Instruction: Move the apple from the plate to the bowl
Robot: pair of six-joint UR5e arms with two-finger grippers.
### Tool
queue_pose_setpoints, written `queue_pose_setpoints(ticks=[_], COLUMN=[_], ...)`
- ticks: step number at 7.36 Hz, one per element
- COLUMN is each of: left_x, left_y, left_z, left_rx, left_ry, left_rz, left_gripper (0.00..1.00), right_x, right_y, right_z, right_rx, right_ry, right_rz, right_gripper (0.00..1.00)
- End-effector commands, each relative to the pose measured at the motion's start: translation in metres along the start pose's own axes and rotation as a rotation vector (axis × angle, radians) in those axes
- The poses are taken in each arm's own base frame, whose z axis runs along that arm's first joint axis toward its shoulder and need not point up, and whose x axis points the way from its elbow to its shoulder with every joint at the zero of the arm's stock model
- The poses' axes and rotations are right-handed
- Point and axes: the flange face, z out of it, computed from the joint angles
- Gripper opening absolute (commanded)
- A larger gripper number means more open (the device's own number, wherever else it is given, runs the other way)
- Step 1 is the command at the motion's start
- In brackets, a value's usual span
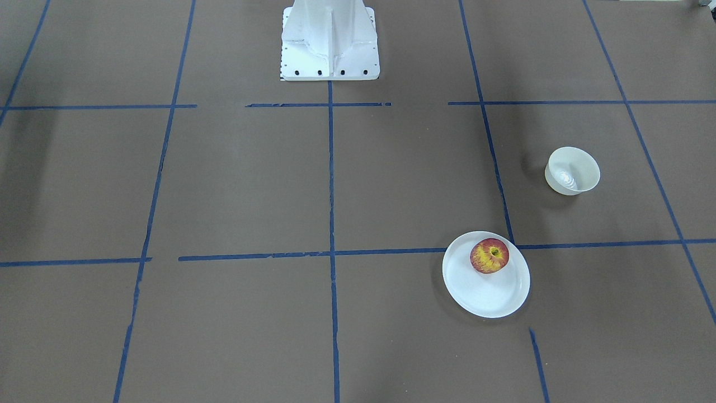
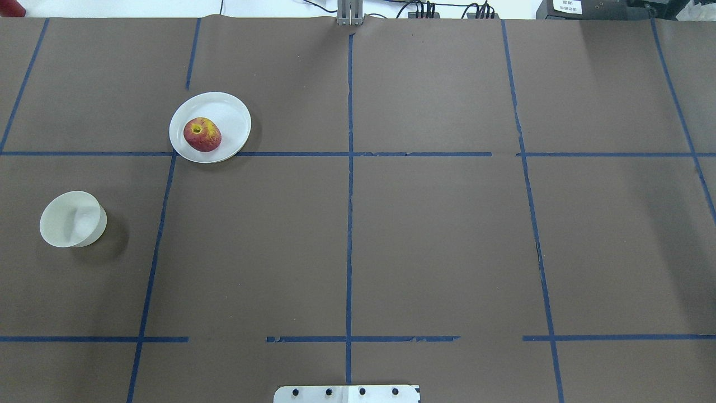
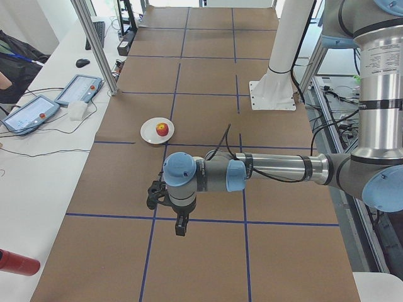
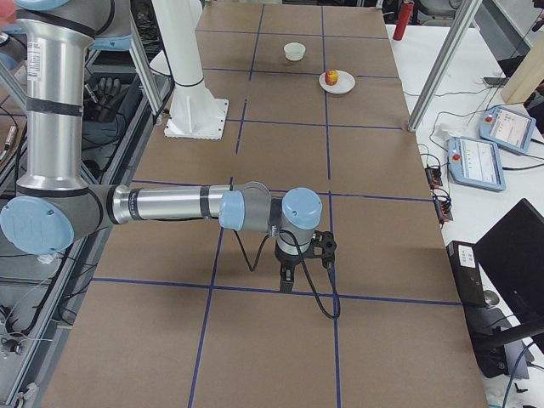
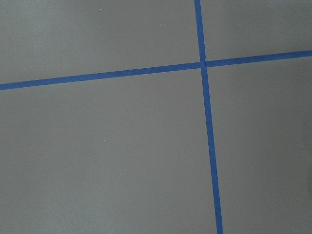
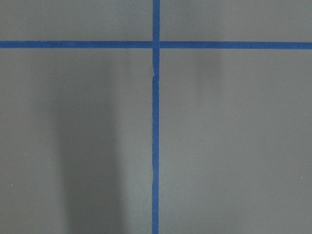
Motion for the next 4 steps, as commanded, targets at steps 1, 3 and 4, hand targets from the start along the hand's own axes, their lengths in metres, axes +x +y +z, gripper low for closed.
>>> queue_pose_setpoints(ticks=[1, 3, 4], left_x=[-0.001, 0.007, 0.021], left_y=[0.000, -0.010, -0.036], left_z=[0.001, -0.007, -0.024], left_rx=[0.000, 0.017, 0.053], left_ry=[-0.002, -0.002, -0.008], left_rz=[0.004, 0.020, 0.057], left_gripper=[1.00, 1.00, 1.00], right_x=[0.000, 0.001, 0.000], right_y=[0.000, 0.000, 0.000], right_z=[0.000, 0.000, 0.000], right_rx=[0.000, 0.001, 0.000], right_ry=[0.000, 0.000, 0.000], right_rz=[-0.001, 0.000, -0.001], right_gripper=[1.00, 1.00, 1.00])
